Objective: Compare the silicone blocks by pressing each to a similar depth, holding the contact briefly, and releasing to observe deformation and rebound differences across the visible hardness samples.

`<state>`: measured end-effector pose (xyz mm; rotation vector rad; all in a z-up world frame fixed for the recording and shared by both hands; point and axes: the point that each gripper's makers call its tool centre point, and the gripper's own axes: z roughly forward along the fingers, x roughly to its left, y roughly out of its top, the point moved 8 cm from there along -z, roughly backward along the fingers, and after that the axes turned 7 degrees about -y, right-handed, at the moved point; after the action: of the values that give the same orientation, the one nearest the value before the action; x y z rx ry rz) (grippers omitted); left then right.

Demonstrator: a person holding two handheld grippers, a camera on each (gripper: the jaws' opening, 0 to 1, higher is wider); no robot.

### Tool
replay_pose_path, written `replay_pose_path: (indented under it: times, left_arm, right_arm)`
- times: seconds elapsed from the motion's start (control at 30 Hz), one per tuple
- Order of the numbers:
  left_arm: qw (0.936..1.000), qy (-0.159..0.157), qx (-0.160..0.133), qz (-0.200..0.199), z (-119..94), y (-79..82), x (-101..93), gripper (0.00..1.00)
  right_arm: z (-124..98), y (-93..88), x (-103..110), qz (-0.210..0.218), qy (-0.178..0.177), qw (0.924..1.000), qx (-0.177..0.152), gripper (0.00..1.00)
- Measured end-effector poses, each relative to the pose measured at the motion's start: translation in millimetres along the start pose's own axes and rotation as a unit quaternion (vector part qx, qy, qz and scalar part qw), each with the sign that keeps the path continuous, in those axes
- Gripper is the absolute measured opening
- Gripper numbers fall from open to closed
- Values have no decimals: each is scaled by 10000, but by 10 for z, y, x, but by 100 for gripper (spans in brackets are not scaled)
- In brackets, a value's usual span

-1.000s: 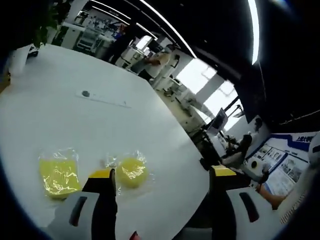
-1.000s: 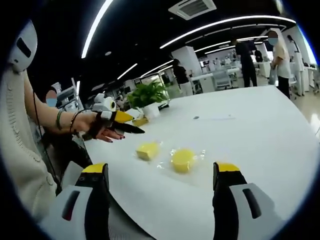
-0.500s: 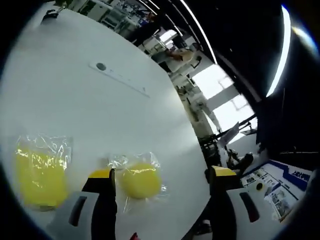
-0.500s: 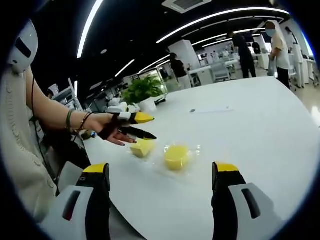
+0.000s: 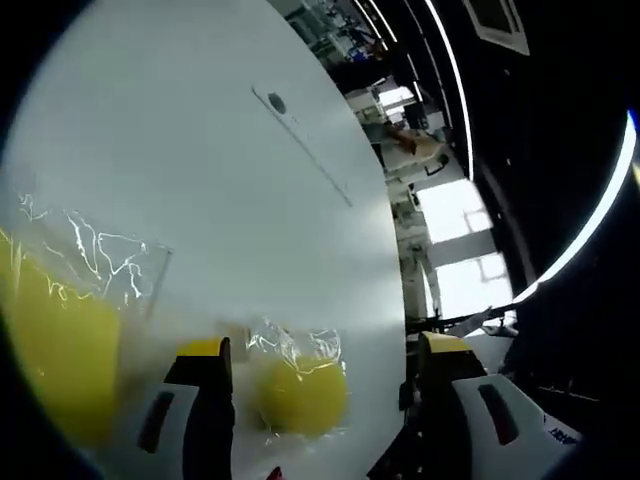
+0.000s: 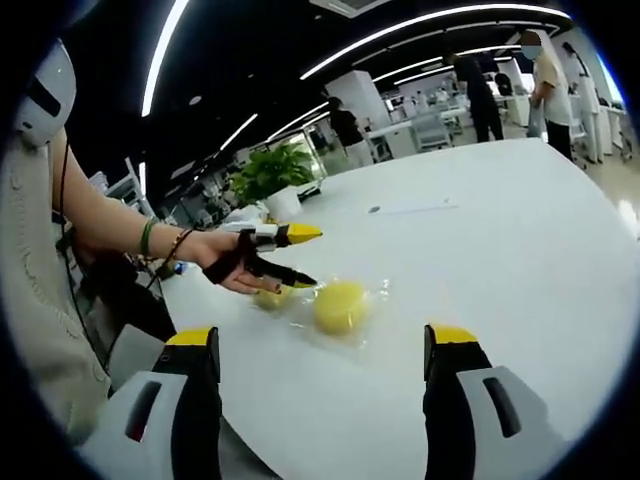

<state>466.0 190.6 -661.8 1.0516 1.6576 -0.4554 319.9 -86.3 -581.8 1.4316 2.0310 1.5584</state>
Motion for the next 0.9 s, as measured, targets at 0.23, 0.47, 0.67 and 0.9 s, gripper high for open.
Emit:
replay_pose_path:
  times: [0.23, 0.47, 0.67, 0.9]
  left_arm:
    - [9998, -14, -6, -204, 40, -33, 58, 70]
    - [9996, -52, 54, -275, 135, -91, 82, 58]
    - [9996, 235, 156, -83, 179, -98, 156, 38]
    - [9972, 616, 401, 161, 202, -111, 253, 16]
  right_arm:
    - [32, -24, -38, 60, -43, 10000, 34, 78]
    - [34, -43, -83, 104, -104, 9999, 61, 77]
    - [10, -27, -83, 38, -118, 9999, 68, 76]
    - [22, -2, -92, 61, -133, 9999, 3, 75]
